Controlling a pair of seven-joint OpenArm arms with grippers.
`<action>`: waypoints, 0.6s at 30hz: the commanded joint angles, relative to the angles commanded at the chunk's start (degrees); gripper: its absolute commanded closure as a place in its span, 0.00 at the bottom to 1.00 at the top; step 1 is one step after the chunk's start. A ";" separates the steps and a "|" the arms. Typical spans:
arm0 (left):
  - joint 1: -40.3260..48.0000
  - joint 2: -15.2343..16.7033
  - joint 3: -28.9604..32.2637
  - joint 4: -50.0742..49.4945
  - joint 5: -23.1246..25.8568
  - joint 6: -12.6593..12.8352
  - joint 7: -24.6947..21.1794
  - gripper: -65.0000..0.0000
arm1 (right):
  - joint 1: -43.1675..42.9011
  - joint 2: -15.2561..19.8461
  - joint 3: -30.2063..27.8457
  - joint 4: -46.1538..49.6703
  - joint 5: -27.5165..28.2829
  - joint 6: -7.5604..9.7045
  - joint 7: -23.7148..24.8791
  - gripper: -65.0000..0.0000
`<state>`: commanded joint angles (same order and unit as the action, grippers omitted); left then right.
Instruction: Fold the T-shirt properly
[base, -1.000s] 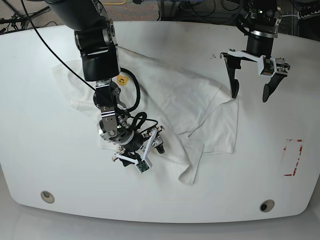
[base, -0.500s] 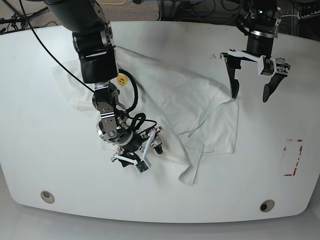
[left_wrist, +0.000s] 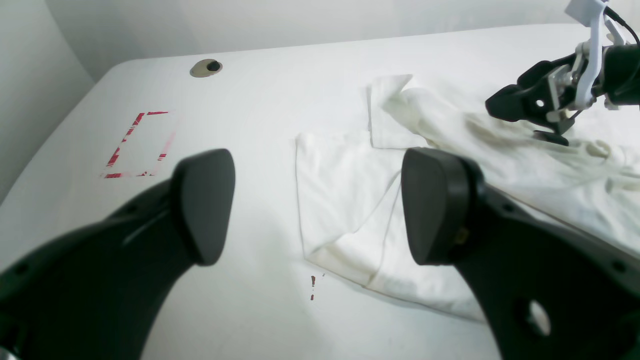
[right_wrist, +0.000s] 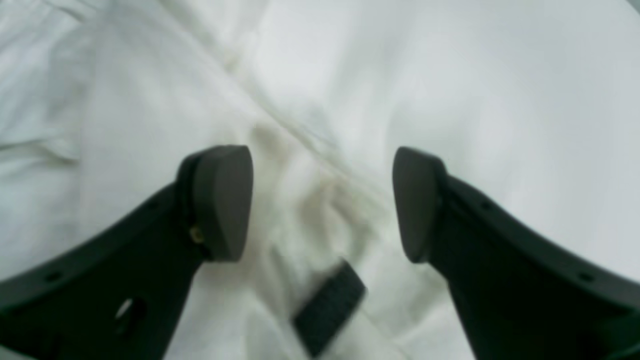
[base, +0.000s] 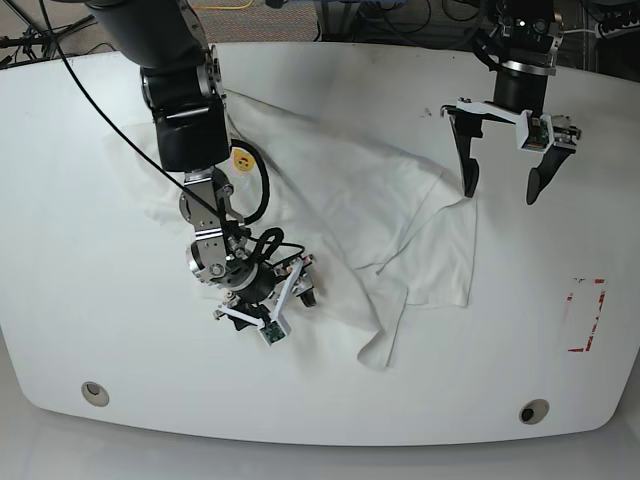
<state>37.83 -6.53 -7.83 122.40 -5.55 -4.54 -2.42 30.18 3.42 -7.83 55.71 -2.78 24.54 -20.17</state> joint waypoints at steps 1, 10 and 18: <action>0.03 0.00 -0.01 -0.02 -0.04 0.02 -0.02 0.24 | -0.04 -0.07 -0.09 -0.15 0.00 -0.02 0.12 0.35; -0.22 -0.18 0.29 -0.07 0.00 0.22 -0.64 0.24 | -1.47 -1.90 -3.23 1.45 0.12 0.44 1.26 0.35; -0.06 -0.12 0.15 -0.23 0.01 0.18 -0.59 0.24 | -1.67 -1.89 -4.67 2.91 0.03 0.26 0.93 0.35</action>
<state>37.77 -6.65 -7.68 122.17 -5.55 -4.36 -3.00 28.51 1.54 -12.50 58.62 -2.76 24.80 -19.24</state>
